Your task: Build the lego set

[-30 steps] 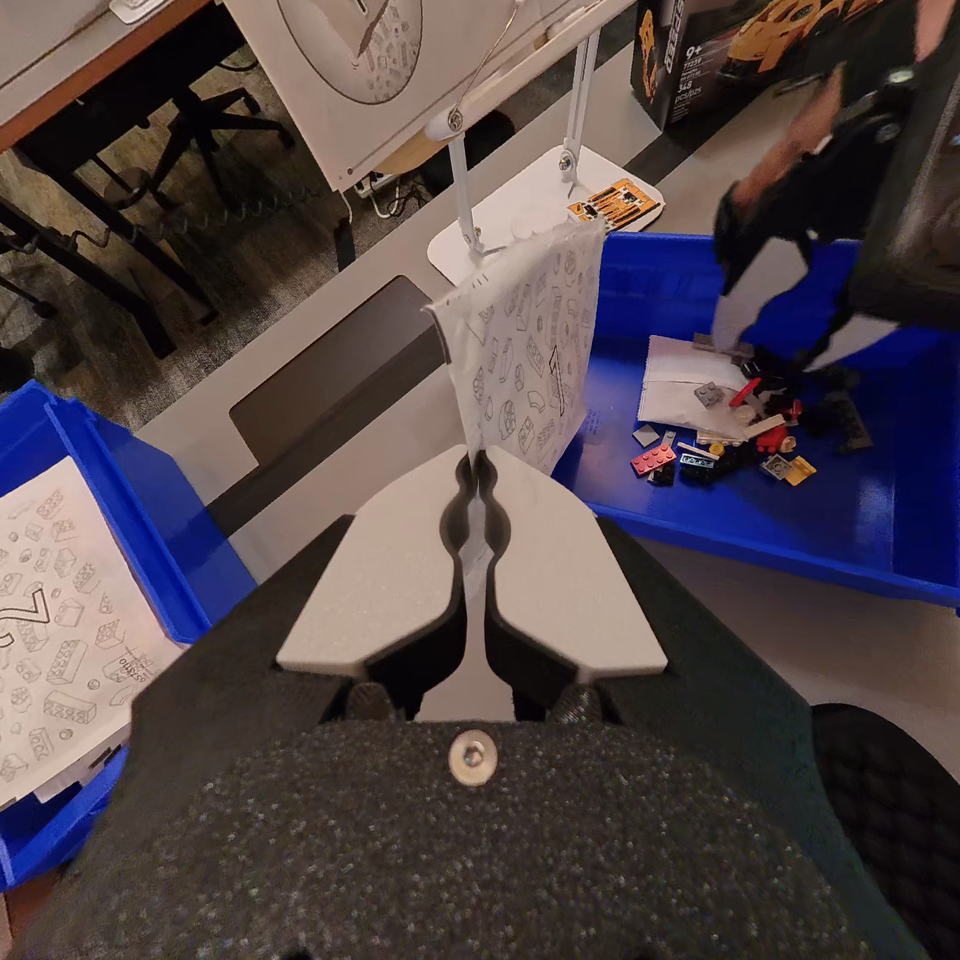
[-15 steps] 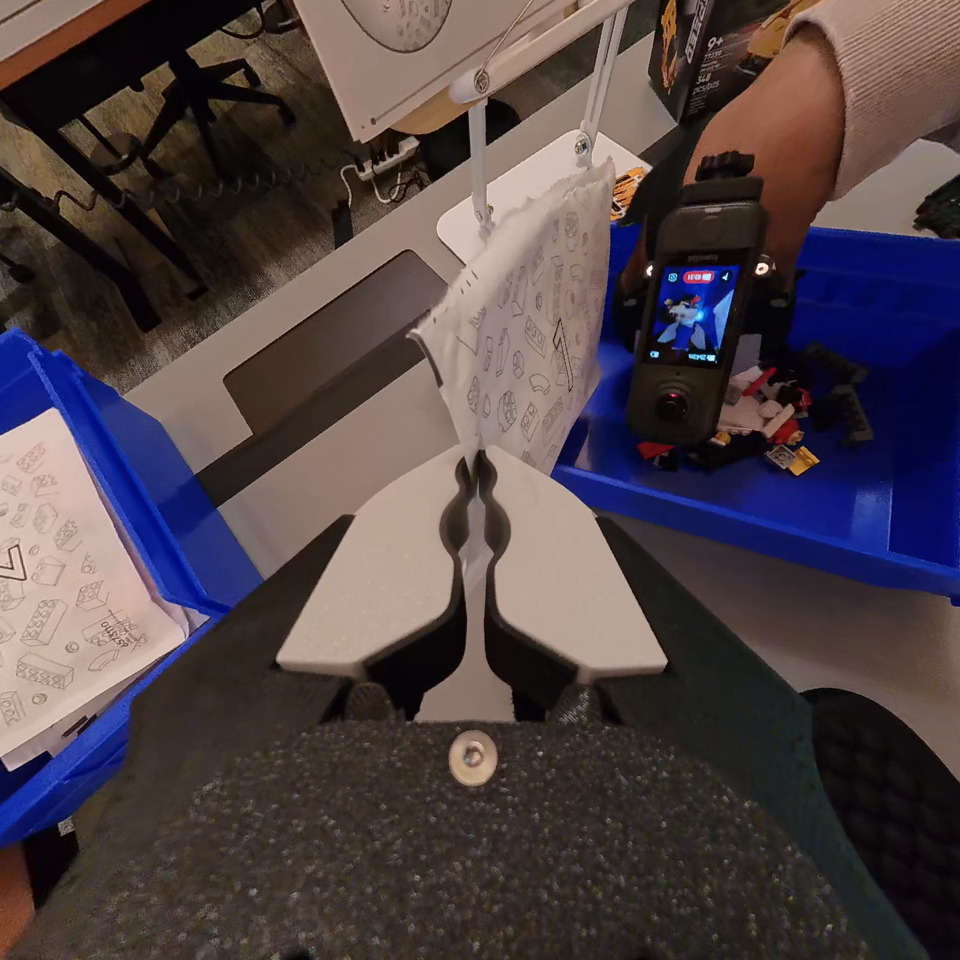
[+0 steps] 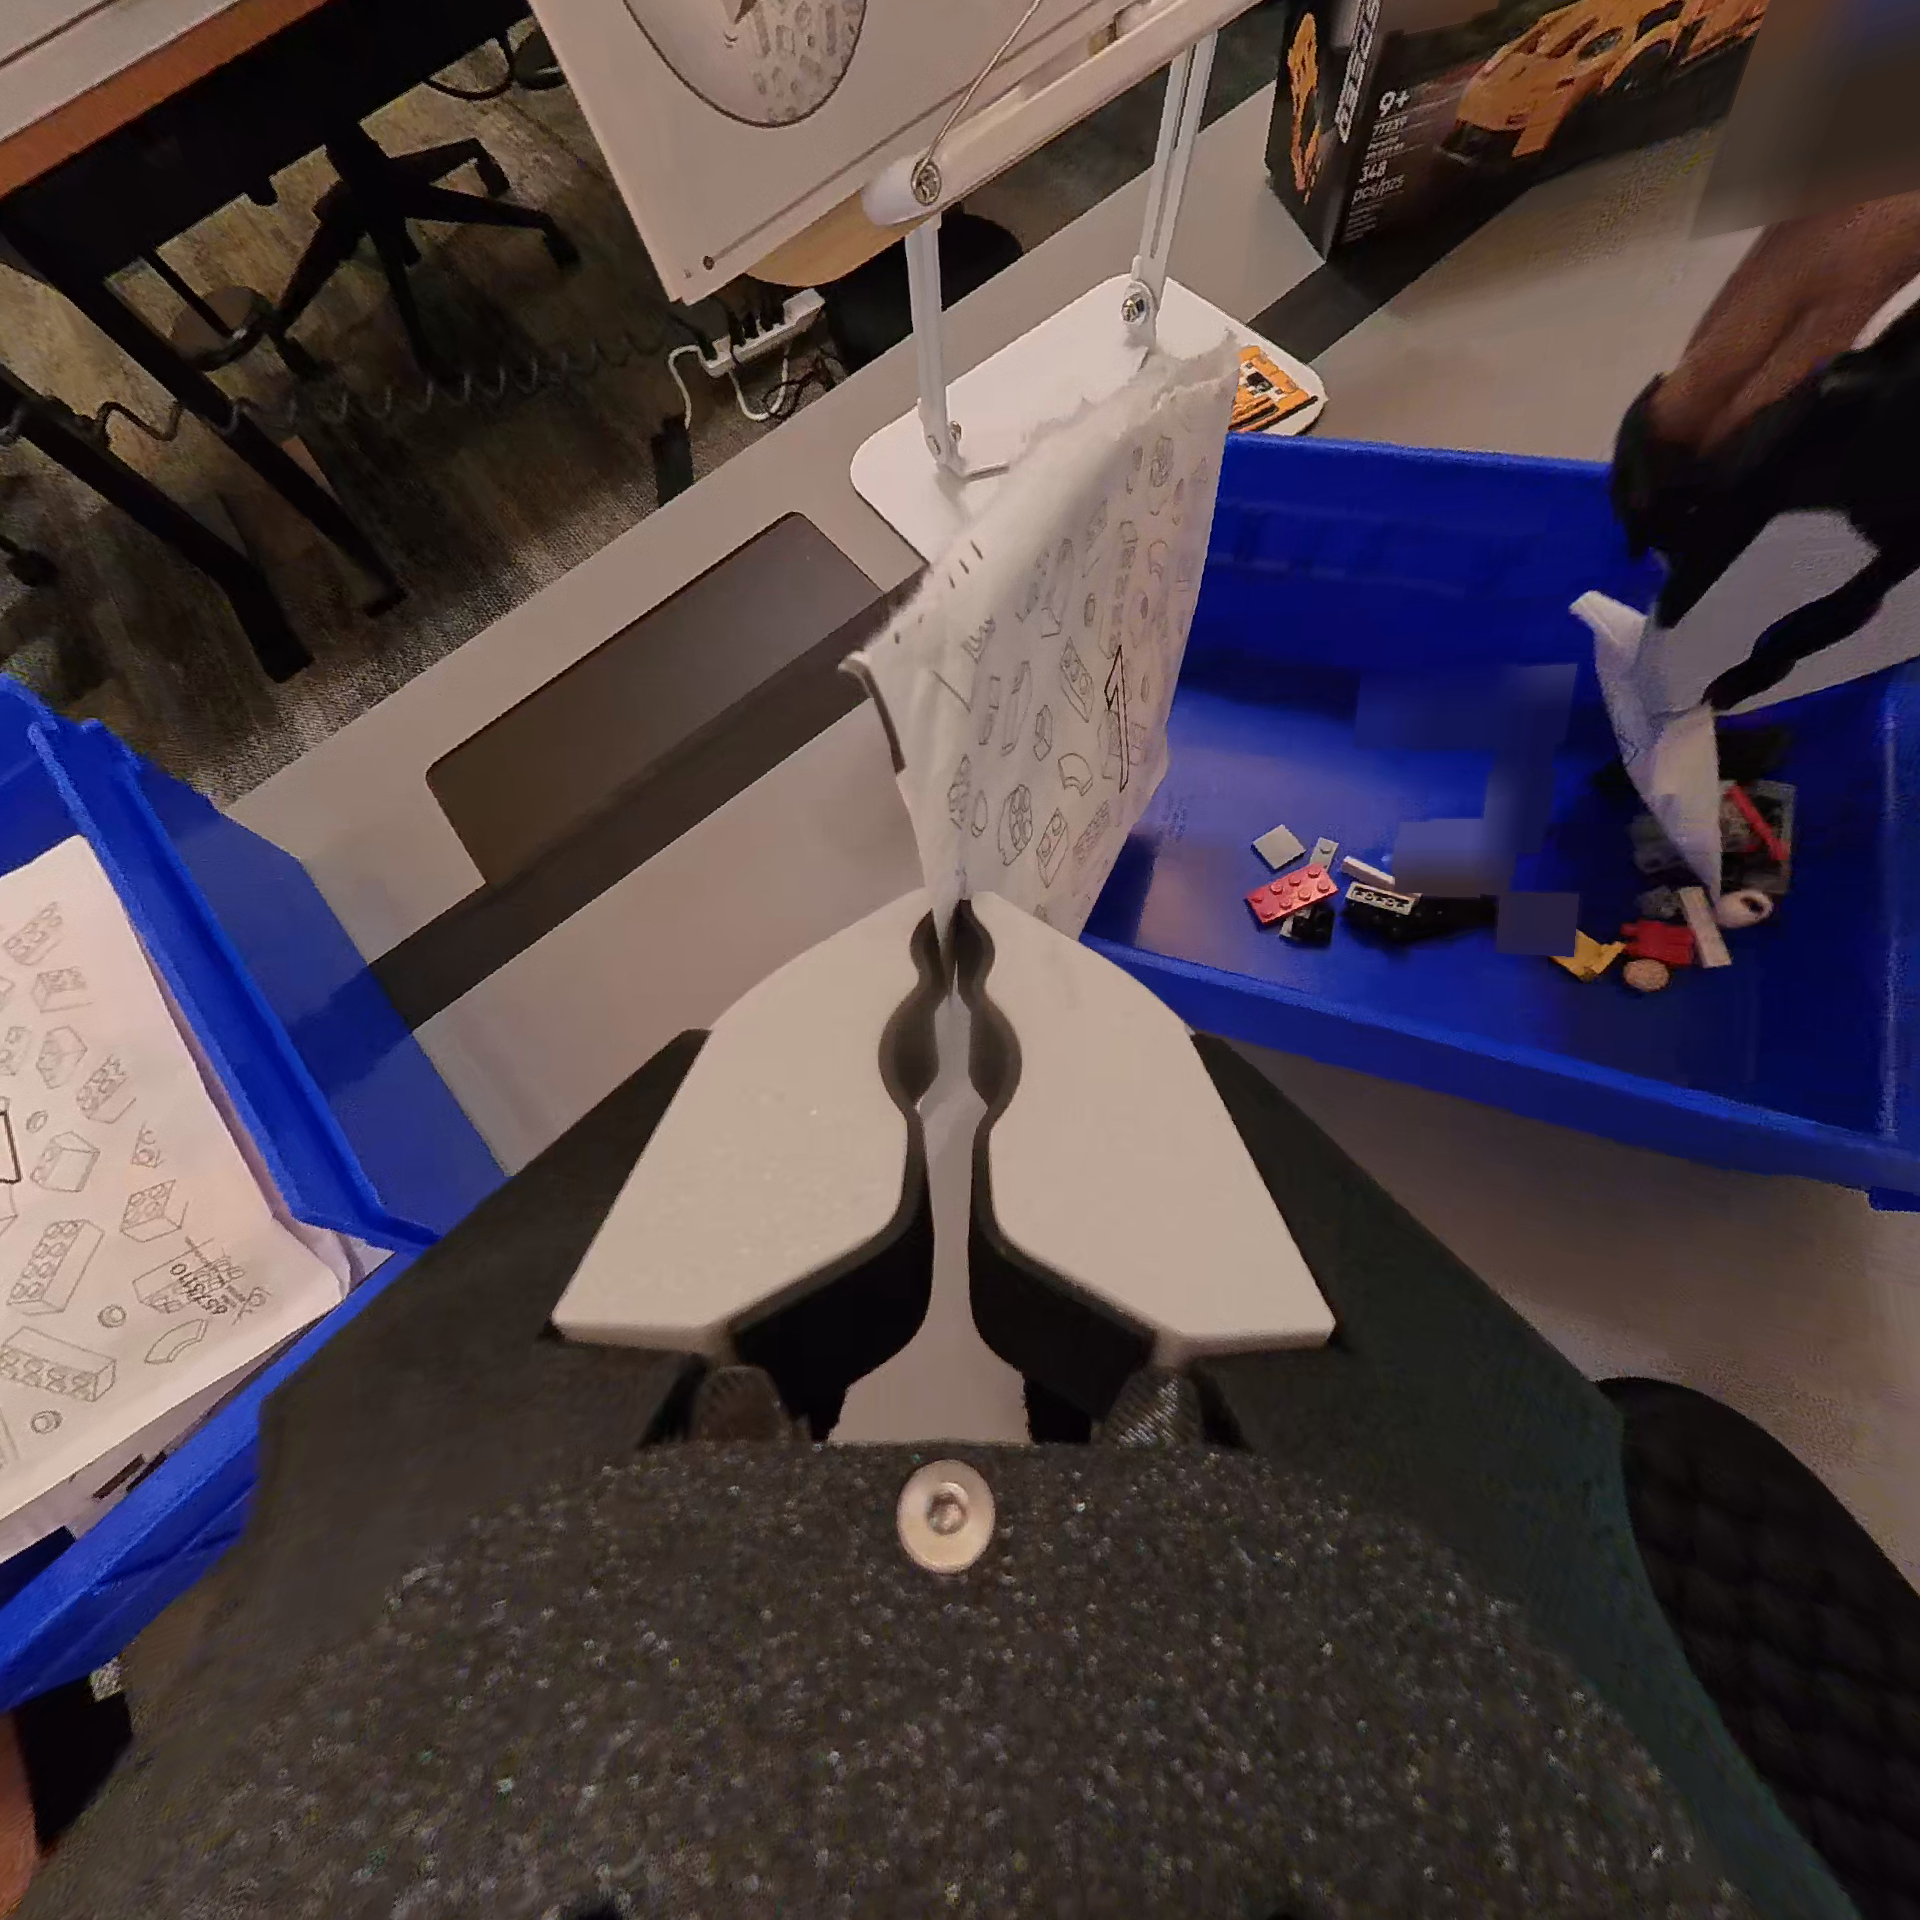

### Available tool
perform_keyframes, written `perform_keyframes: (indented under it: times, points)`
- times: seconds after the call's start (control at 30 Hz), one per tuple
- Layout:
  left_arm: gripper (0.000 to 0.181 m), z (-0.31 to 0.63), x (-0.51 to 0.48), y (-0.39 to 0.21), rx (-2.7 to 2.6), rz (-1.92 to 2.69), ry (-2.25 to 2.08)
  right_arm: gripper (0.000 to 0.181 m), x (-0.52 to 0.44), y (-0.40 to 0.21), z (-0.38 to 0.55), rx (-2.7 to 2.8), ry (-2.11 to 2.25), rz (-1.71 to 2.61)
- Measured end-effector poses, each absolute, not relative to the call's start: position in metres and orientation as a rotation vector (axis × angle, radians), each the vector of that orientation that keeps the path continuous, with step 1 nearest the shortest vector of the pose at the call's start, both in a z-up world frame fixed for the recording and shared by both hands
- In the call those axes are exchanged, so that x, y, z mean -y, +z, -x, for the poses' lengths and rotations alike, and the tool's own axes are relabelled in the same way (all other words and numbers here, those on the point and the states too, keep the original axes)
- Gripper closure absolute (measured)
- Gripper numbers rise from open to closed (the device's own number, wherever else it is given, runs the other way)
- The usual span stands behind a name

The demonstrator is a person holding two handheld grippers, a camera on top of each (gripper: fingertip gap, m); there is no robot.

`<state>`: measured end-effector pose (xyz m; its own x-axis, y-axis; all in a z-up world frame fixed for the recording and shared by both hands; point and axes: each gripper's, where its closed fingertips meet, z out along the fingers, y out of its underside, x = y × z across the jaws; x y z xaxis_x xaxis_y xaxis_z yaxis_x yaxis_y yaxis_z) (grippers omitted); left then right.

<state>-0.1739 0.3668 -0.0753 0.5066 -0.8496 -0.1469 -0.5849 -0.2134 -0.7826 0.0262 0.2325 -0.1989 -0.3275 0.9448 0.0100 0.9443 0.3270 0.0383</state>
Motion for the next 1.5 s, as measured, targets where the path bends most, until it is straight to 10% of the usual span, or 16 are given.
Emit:
perform_keyframes:
  times: [0.77,1.1,1.5]
  points:
    - [0.181,0.109,-0.375,-0.101,-1.246,1.999,-0.515,0.125,-0.387,-0.105,0.002,-2.636,0.219,-2.75]
    - [0.181,0.113,-0.373,-0.114,-1.242,1.977,-0.645,0.177,-0.415,-0.151,0.016,-2.592,0.039,-2.618]
    - [0.181,0.118,-0.377,-0.075,-1.185,1.676,-0.685,0.181,-0.422,-0.077,0.022,-2.623,-0.047,-2.766]
